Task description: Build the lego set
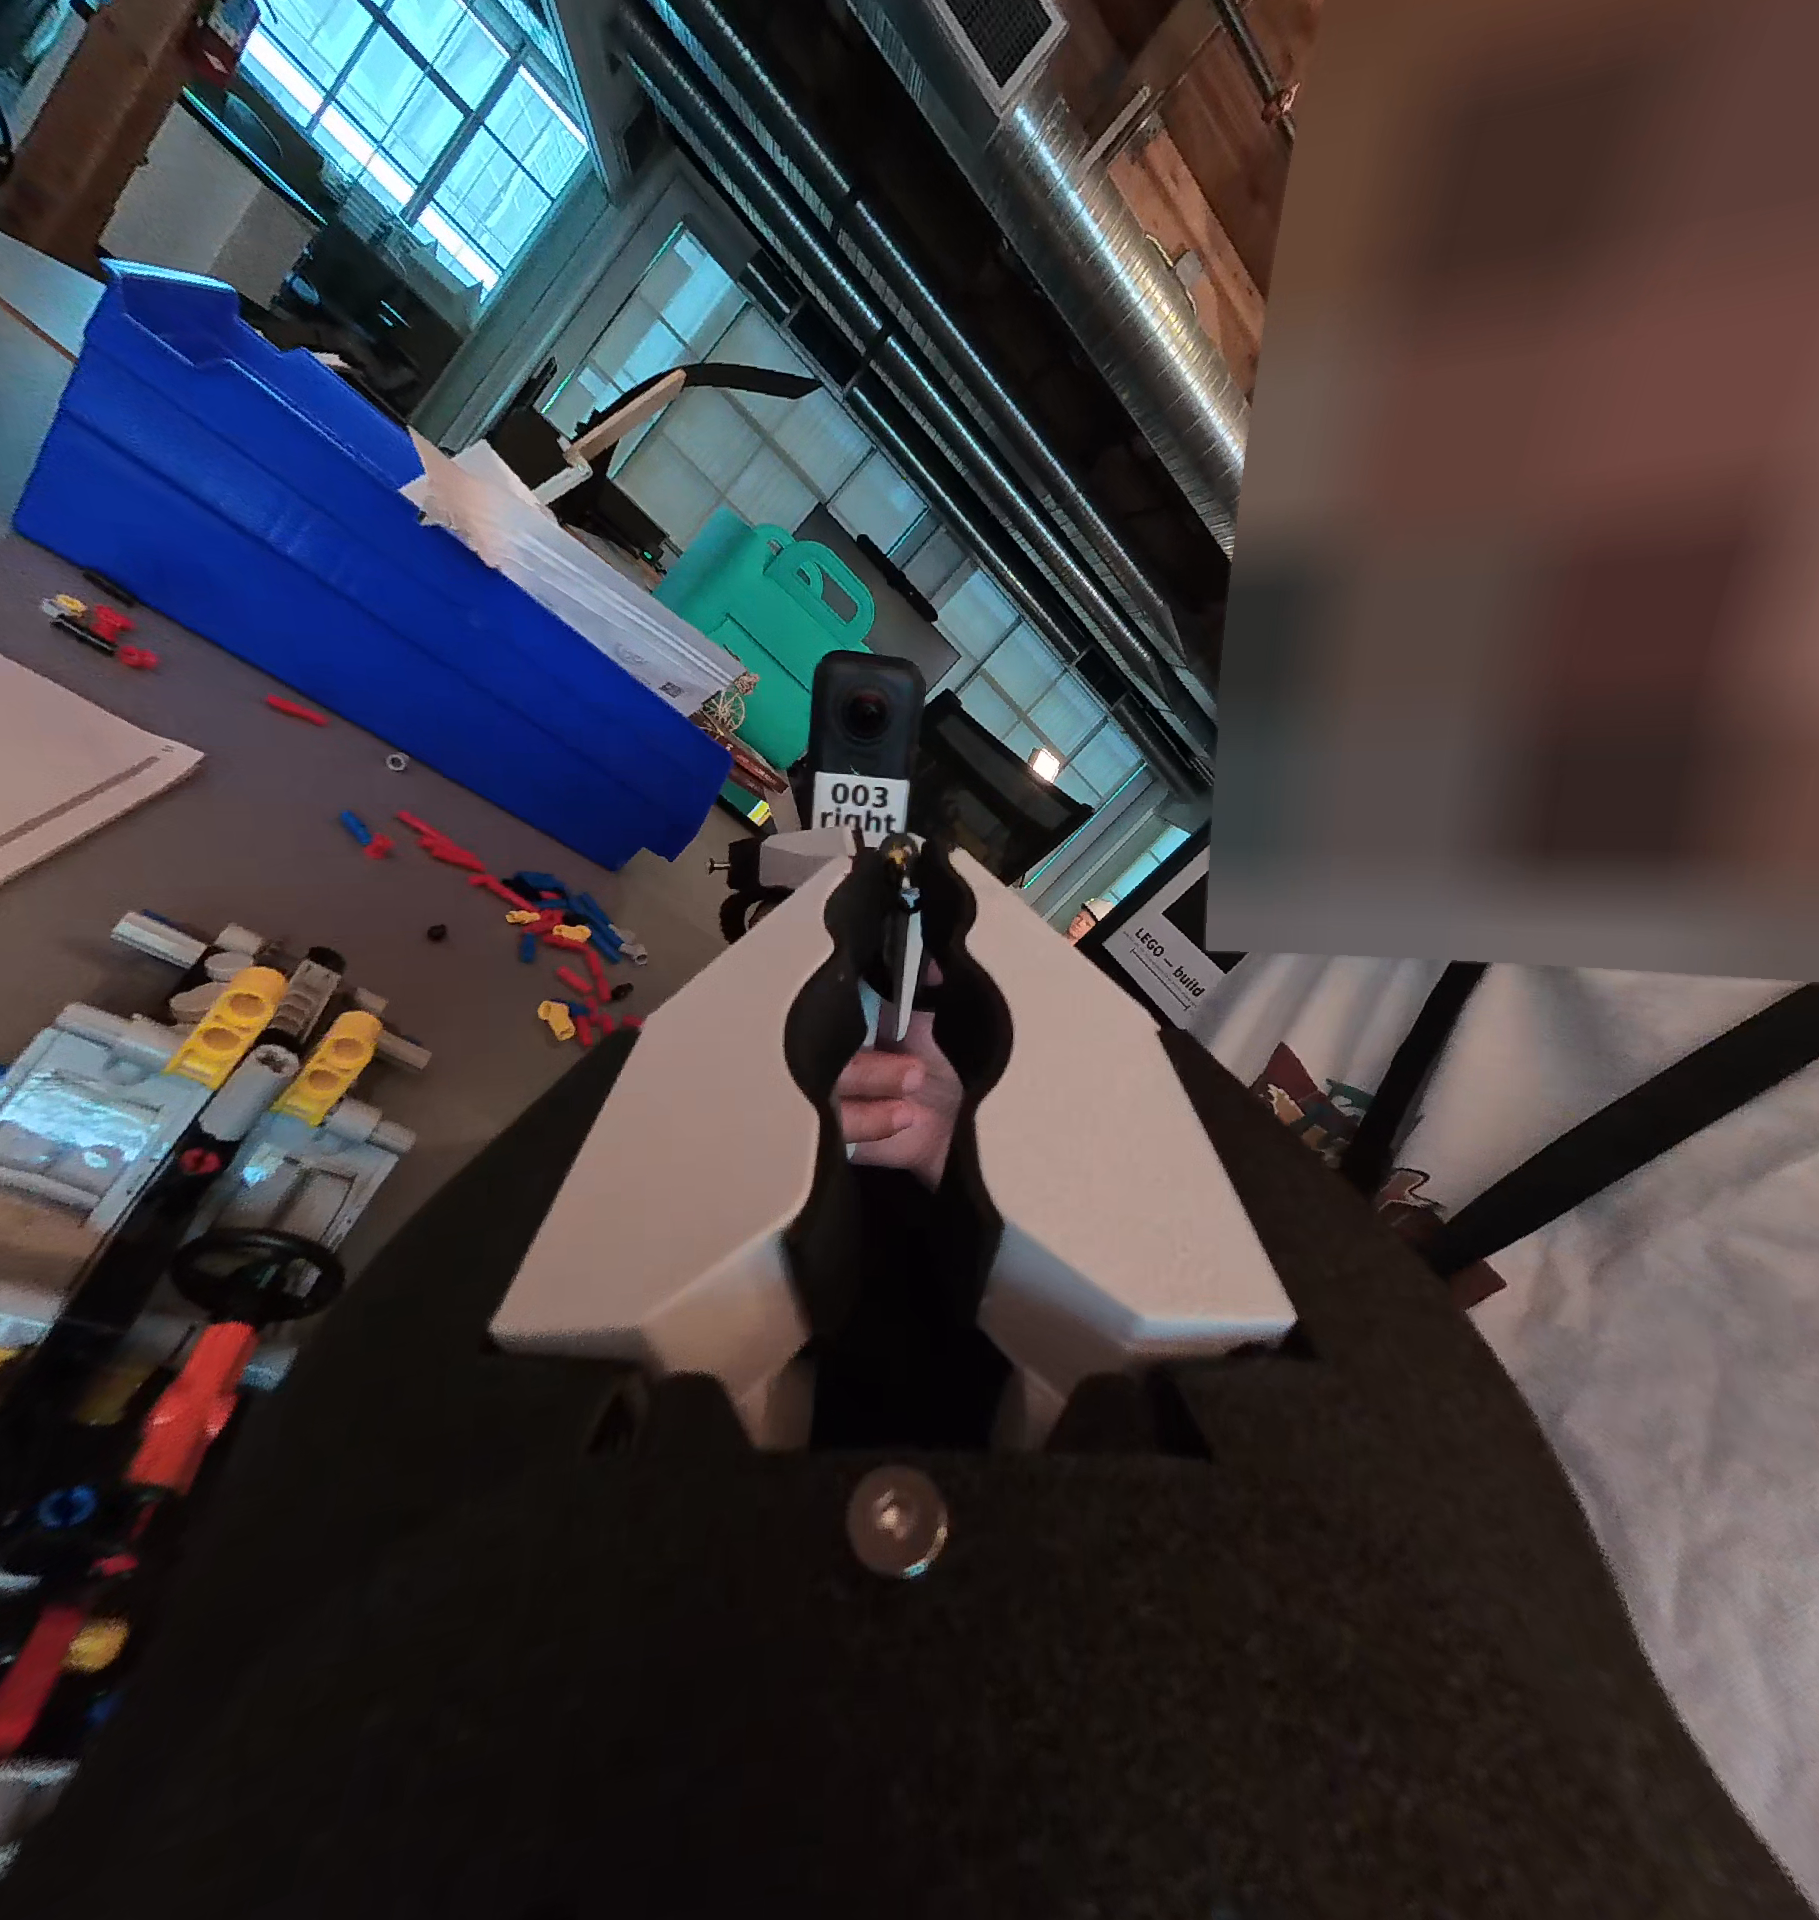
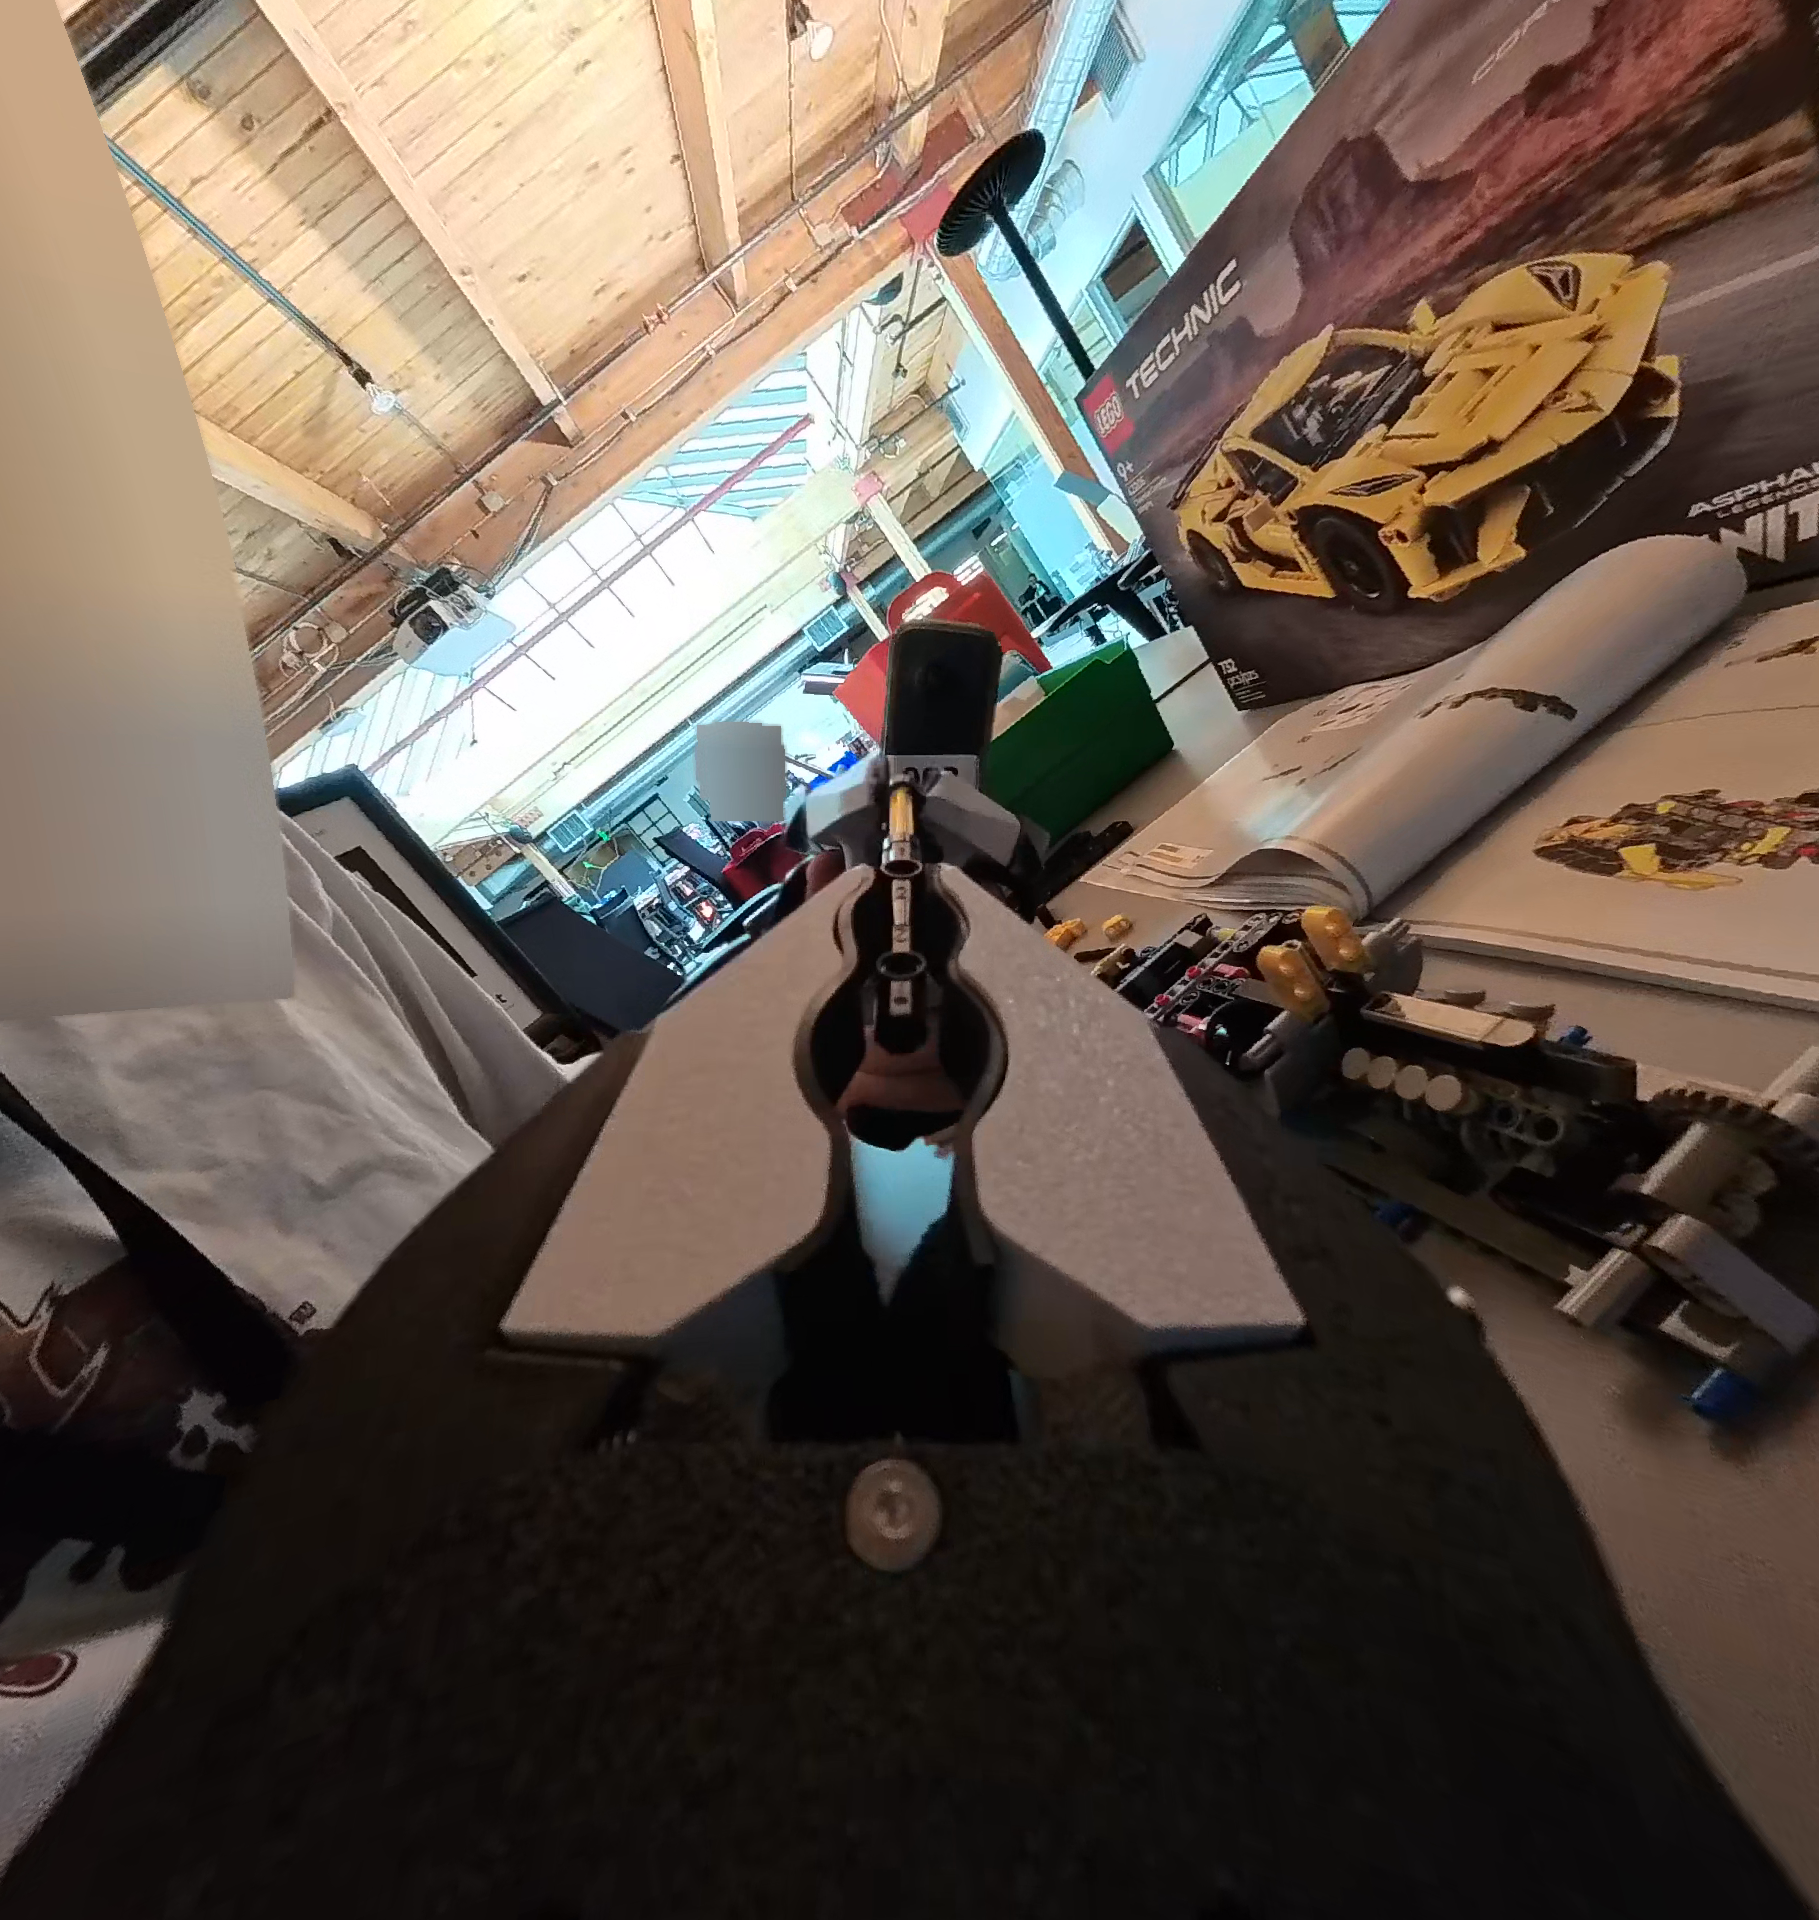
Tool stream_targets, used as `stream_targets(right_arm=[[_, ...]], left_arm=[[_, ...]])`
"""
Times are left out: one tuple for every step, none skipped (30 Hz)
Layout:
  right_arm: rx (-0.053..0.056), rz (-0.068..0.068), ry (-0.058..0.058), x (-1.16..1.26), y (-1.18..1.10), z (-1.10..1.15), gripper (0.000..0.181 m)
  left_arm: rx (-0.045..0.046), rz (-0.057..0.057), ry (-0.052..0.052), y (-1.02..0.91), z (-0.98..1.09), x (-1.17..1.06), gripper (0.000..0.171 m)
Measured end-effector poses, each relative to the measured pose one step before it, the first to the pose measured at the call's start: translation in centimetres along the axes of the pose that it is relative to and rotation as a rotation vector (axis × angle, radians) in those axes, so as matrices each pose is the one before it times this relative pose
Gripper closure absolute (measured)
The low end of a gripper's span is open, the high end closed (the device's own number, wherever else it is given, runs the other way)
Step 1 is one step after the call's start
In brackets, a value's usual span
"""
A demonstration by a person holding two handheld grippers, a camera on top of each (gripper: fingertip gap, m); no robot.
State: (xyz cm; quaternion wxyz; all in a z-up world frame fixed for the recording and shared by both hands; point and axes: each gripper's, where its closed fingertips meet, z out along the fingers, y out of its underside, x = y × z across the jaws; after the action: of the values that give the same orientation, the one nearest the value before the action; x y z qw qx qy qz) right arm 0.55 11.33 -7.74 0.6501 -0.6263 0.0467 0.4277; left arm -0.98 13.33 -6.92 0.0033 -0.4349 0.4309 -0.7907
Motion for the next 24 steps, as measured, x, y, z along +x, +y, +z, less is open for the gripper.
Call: stream_targets(right_arm=[[-0.0039, -0.0026, 0.0033, 0.037, 0.065, 0.026, 0.176], [-0.0038, -0.0063, 0.0088, 0.106, 0.045, 0.006, 0.176], [-0.0059, -0.0095, 0.0081, 0.065, 0.076, -0.001, 0.176], [-0.0054, -0.0093, 0.0053, 0.010, 0.071, 0.022, 0.176], [-0.0053, -0.0185, 0.0102, 0.018, 0.064, -0.003, 0.176], [-0.0106, -0.0269, 0.0155, 0.059, 0.097, 0.011, 0.176], [-0.0171, -0.0269, 0.0133, 0.045, 0.205, 0.036, 0.176], [-0.0202, -0.0238, 0.0104, 0.018, 0.284, 0.078, 0.176], [-0.0228, -0.0215, 0.0145, 0.064, 0.352, 0.150, 0.176], [-0.0180, -0.0176, 0.0076, -0.056, 0.332, 0.246, 0.176], [-0.0074, 0.0031, -0.0068, -0.197, 0.191, 0.244, 0.176], [0.0183, 0.0136, -0.0026, -0.035, -0.190, 0.046, 0.176], [0.0142, 0.0142, -0.0055, 0.013, -0.221, -0.092, 0.176], [0.0095, 0.0060, -0.0040, 0.037, -0.228, -0.179, 0.176], [0.0126, -0.0006, 0.0063, 0.137, -0.273, -0.215, 0.176], [0.0201, -0.0074, 0.0041, 0.018, -0.377, -0.194, 0.176], [0.0082, -0.0110, 0.0053, -0.006, -0.182, -0.066, 0.176], [0.0023, -0.0181, 0.0090, 0.000, -0.059, 0.045, 0.176], [0.0035, -0.0154, 0.0017, -0.121, -0.052, 0.090, 0.176], [0.0004, -0.0083, -0.0018, -0.114, 0.007, 0.097, 0.176], [-0.0024, -0.0010, -0.0017, -0.042, 0.056, 0.054, 0.176], [0.0055, 0.0049, 0.0017, 0.060, -0.070, -0.051, 0.176], [0.0050, 0.0035, 0.0001, 0.026, -0.089, -0.068, 0.176], [-0.0033, -0.0007, -0.0010, 0.003, 0.040, -0.018, 0.176]], left_arm=[[-0.00087, -0.0003, -0.0040, 0.015, -0.055, -0.078, 0.167], [-0.00221, 0.0007, -0.0065, 0.056, -0.039, -0.121, 0.167], [-0.00304, -0.0028, -0.0010, 0.045, -0.056, -0.067, 0.167], [-0.00298, -0.0047, 0.0007, 0.057, -0.051, -0.033, 0.167], [-0.00444, -0.0039, -0.0020, 0.070, -0.059, -0.069, 0.167], [-0.00508, -0.0037, -0.0039, 0.070, -0.072, -0.119, 0.167], [-0.00275, -0.0063, 0.0007, 0.023, -0.092, -0.051, 0.167], [-0.00262, -0.0095, 0.0055, 0.008, -0.080, 0.009, 0.167], [-0.01024, -0.0057, 0.0037, 0.139, -0.004, 0.024, 0.168], [-0.02604, 0.0067, -0.0015, 0.434, 0.155, 0.004, 0.167], [-0.00401, 0.0091, -0.0031, 0.105, 0.130, 0.051, 0.167], [0.01016, 0.0047, -0.0003, -0.302, -0.065, 0.074, 0.167], [0.01837, 0.0106, -0.0062, -0.553, -0.235, 0.001, 0.167], [0.02352, 0.0041, -0.0021, -0.568, -0.288, 0.034, 0.167], [0.01475, -0.0065, 0.0044, -0.284, -0.198, 0.057, 0.167], [0.00449, -0.0093, 0.0012, 0.049, -0.076, -0.045, 0.167], [-0.00009, -0.0124, -0.0021, 0.221, 0.031, -0.157, 0.167], [0.00189, -0.0152, 0.0061, 0.203, 0.095, -0.059, 0.168], [0.00535, -0.0191, 0.0184, 0.099, 0.120, 0.158, 0.168], [0.00402, -0.0111, 0.0062, 0.043, 0.109, 0.043, 0.168], [-0.00199, 0.0075, -0.0065, 0.047, 0.058, -0.058, 0.168], [-0.00796, 0.0096, -0.0023, 0.069, 0.037, 0.036, 0.167], [-0.00323, 0.0024, 0.0035, 0.010, 0.035, 0.104, 0.168], [-0.00012, -0.0014, 0.0030, 0.003, 0.043, 0.051, 0.168]])
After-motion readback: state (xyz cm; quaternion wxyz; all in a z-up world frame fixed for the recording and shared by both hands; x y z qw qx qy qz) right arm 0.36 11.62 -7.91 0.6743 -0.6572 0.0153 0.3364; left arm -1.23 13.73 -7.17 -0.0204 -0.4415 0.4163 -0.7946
